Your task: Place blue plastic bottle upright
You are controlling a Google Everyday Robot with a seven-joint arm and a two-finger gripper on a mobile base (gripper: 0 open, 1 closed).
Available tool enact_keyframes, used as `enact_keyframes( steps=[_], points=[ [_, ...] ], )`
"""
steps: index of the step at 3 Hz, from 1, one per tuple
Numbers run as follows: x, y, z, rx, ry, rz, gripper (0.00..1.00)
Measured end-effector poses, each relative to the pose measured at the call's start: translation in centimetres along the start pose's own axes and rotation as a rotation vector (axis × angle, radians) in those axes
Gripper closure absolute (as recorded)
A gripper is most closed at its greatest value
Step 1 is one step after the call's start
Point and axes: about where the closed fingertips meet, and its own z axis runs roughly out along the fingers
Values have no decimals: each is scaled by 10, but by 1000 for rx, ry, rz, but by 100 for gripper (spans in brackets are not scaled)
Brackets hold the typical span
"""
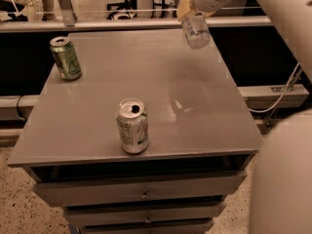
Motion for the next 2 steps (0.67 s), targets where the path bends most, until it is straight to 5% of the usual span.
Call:
enact_keyframes(
  steps=[2],
  points=[
    [39, -2, -22, -154, -178, -92, 100]
  ],
)
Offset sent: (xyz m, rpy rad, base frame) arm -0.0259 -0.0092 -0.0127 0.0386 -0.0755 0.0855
